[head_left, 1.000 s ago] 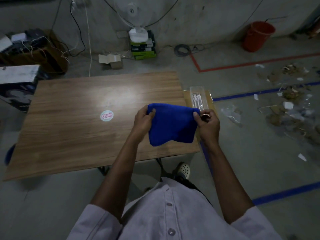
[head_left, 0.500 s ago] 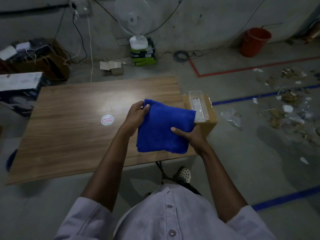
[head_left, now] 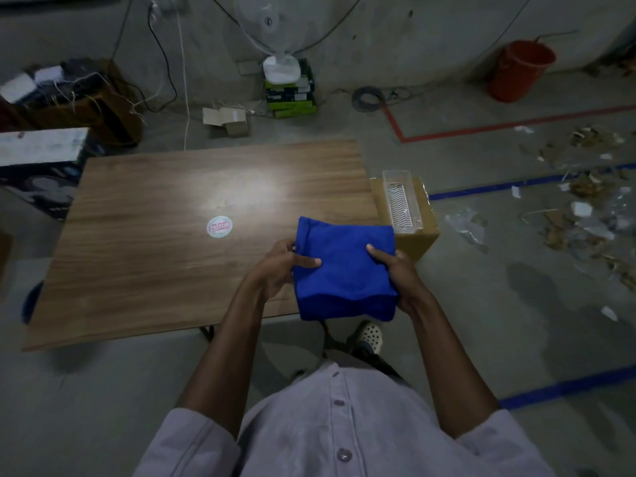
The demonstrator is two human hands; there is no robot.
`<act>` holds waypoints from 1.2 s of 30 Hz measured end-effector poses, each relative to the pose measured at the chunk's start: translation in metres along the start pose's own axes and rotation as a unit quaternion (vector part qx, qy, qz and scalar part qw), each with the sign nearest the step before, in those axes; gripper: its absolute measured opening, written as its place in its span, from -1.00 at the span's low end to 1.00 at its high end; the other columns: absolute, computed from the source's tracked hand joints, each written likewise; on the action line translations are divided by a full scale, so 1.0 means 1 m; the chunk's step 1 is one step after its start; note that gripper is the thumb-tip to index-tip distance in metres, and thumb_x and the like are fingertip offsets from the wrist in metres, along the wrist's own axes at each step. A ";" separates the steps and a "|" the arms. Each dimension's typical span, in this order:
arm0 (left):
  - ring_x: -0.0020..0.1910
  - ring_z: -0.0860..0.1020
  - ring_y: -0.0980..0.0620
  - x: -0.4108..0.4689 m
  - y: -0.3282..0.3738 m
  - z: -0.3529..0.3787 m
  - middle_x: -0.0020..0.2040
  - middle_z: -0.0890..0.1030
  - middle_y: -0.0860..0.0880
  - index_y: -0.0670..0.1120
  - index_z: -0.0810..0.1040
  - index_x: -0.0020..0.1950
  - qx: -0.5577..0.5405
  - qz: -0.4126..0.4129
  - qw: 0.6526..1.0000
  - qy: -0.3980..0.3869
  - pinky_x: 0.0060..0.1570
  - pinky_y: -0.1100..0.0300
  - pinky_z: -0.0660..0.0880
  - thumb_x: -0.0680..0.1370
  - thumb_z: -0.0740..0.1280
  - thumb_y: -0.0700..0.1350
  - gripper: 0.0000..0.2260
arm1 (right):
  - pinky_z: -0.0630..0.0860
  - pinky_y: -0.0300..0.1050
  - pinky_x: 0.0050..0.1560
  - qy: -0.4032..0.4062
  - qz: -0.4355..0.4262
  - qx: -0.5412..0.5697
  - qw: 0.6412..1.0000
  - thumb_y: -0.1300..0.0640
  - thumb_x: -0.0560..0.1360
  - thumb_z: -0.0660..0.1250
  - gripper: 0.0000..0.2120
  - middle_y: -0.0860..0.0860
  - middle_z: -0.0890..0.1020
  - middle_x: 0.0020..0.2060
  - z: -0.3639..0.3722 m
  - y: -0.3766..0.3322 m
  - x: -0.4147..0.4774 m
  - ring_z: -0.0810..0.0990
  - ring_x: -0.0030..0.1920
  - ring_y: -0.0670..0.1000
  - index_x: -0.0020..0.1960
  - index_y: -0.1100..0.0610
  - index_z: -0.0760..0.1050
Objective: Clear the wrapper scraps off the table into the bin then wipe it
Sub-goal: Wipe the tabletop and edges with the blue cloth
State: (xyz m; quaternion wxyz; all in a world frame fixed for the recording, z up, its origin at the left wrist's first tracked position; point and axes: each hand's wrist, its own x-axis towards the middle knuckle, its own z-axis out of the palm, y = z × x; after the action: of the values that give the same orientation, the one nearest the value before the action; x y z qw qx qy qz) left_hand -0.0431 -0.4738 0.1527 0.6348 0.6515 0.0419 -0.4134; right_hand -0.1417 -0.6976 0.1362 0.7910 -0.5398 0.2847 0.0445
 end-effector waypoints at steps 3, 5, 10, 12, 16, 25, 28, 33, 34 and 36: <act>0.11 0.69 -0.16 0.001 0.000 0.001 0.23 0.67 -0.12 -0.09 0.57 0.35 -0.067 0.018 0.997 0.018 -0.03 -0.04 0.67 0.43 0.50 -0.38 -0.49 | 0.66 -0.08 -0.04 -0.003 0.005 -0.026 1.000 0.06 0.56 0.45 -0.61 0.09 0.69 0.19 0.000 -0.003 -0.001 0.71 0.12 0.07 0.33 0.19 0.53; 0.05 0.70 -0.20 -0.001 -0.004 0.001 0.18 0.70 -0.14 -0.11 0.58 0.31 -0.123 -0.005 0.992 0.021 -0.10 0.00 0.67 0.49 0.48 -0.30 -0.60 | 0.67 -0.04 0.03 -0.019 0.024 0.005 1.000 0.05 0.57 0.43 -0.60 0.11 0.69 0.20 -0.003 -0.001 0.000 0.69 0.17 0.09 0.34 0.20 0.53; -0.01 0.68 -0.13 -0.012 -0.022 0.006 0.20 0.68 -0.19 -0.17 0.63 0.19 -0.192 -0.056 0.980 -0.018 -0.13 0.10 0.64 0.55 0.40 -0.21 -0.78 | 0.50 0.16 0.35 -0.026 0.060 0.127 0.990 0.01 0.52 0.48 -0.46 0.15 0.62 0.31 -0.007 0.017 -0.004 0.60 0.31 0.16 0.43 0.17 0.48; 0.05 0.69 -0.13 -0.014 -0.024 0.007 0.20 0.69 -0.17 -0.16 0.60 0.27 -0.171 -0.033 0.985 -0.021 -0.08 0.08 0.66 0.55 0.39 -0.29 -0.71 | 0.54 0.18 0.32 -0.025 0.042 0.171 0.984 0.11 0.50 0.49 -0.47 0.14 0.61 0.32 -0.009 0.026 -0.006 0.60 0.33 0.16 0.44 0.15 0.48; 0.03 0.69 -0.19 -0.013 -0.020 0.006 0.13 0.72 -0.14 -0.10 0.56 0.36 -0.145 -0.028 0.989 -0.011 -0.10 0.02 0.68 0.48 0.41 -0.40 -0.53 | 0.58 0.16 0.27 -0.076 0.022 0.111 0.991 0.25 0.54 0.42 -0.51 0.13 0.60 0.34 -0.011 0.026 -0.015 0.59 0.33 0.18 0.46 0.18 0.45; -0.06 0.69 -0.20 -0.010 -0.020 0.006 0.08 0.73 -0.13 -0.02 0.57 0.29 -0.183 0.013 0.983 0.004 -0.28 0.09 0.66 0.50 0.30 -0.45 -0.53 | 0.68 0.02 0.04 -0.039 0.023 0.110 0.993 0.44 0.52 0.31 -0.58 0.23 0.62 0.28 -0.013 0.024 -0.006 0.66 0.18 0.25 0.35 0.27 0.50; 0.01 0.68 -0.16 -0.011 -0.019 0.006 0.07 0.71 -0.17 -0.12 0.63 0.01 -0.272 0.081 0.959 -0.019 -0.12 0.06 0.68 0.46 0.22 -0.38 -0.72 | 0.64 -0.07 0.07 -0.099 -0.026 0.105 0.989 0.35 0.54 0.22 -0.81 0.16 0.67 0.23 -0.017 0.011 -0.015 0.62 0.27 0.18 0.00 0.20 0.58; 0.29 0.57 -0.21 -0.001 -0.018 0.001 0.39 0.54 -0.25 -0.19 0.53 0.41 -0.382 0.065 0.921 -0.033 0.17 -0.06 0.59 0.58 0.21 -0.13 -0.58 | 0.60 -0.05 0.14 -0.120 -0.110 0.010 0.987 0.49 0.54 0.06 -0.47 0.07 0.68 0.23 -0.019 0.005 -0.014 0.59 0.33 0.15 -0.40 0.09 0.56; 0.34 0.55 -0.21 -0.002 -0.017 0.001 0.43 0.51 -0.25 -0.23 0.42 0.50 -0.362 0.052 0.930 -0.037 0.24 -0.08 0.55 0.62 0.24 0.00 -0.50 | 0.58 -0.03 0.20 -0.110 -0.138 -0.023 0.984 0.51 0.50 0.09 -0.50 0.07 0.67 0.25 -0.023 0.007 -0.012 0.57 0.36 0.15 -0.40 0.09 0.56; 0.37 0.54 -0.21 -0.002 -0.017 0.005 0.38 0.56 -0.25 -0.28 0.43 0.47 -0.288 0.043 0.956 -0.035 0.30 -0.10 0.50 0.59 0.32 0.15 -0.38 | 0.55 -0.03 0.30 -0.097 -0.186 -0.095 0.973 0.51 0.36 0.16 -0.59 0.07 0.64 0.29 -0.030 0.009 -0.012 0.54 0.39 0.10 -0.37 0.09 0.59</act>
State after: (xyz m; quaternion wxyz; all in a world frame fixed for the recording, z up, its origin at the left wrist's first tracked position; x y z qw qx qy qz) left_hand -0.0566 -0.4734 0.1413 0.8133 0.4278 0.1090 -0.3790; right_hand -0.1670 -0.7181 0.1271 0.7544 -0.6489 0.0961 -0.0242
